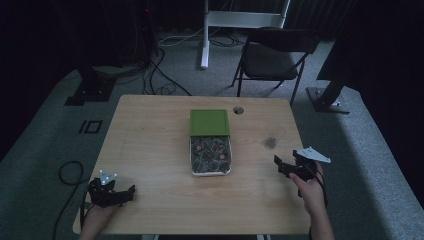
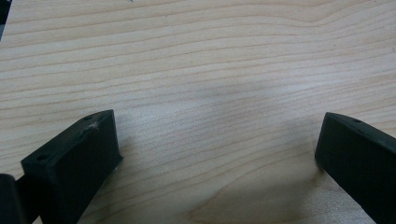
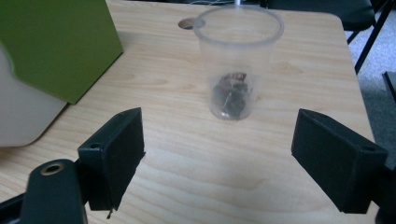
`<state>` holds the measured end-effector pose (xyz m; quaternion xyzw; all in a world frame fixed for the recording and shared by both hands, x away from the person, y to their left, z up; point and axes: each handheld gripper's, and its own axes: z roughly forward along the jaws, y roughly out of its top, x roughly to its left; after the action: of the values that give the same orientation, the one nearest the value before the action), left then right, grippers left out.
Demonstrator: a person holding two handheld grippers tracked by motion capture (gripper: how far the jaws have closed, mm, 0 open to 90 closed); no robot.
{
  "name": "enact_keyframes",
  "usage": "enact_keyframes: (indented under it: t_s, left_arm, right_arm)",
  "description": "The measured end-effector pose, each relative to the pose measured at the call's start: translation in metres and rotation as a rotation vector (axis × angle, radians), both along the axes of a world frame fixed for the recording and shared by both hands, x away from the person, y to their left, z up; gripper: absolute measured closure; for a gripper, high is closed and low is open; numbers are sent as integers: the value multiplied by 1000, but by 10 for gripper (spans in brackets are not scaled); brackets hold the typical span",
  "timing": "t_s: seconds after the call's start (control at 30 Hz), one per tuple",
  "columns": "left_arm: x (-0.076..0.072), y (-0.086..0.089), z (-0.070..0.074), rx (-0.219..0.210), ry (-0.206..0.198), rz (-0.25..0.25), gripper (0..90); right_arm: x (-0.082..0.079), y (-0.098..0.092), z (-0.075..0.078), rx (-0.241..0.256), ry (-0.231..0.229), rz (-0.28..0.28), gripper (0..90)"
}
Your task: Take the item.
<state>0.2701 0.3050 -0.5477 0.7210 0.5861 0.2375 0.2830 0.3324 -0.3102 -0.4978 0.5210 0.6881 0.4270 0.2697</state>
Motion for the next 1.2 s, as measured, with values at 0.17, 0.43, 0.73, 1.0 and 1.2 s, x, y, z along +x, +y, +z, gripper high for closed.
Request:
enact_keyframes:
  t_s: [0.17,0.43,0.73,1.0,1.2]
  left_arm:
    - [0,0,0,-1,-1,0,2]
    - [0,0,0,-1,-1,0,2]
    - [0,0,0,0,0,-1,2]
    - [0,0,0,1,0,-1,2]
    - [0,0,0,1,0,-1,2]
  right_arm:
    - [-6,2,-9,12,11,15,144]
    - [-12,2,-21,-12,31,37,143]
    - [-25,-3,-34,-51,63,65,142]
    - [-35,-5,-39,-92,63,107,143]
    - [-43,-7,-45,-112,79,150,143]
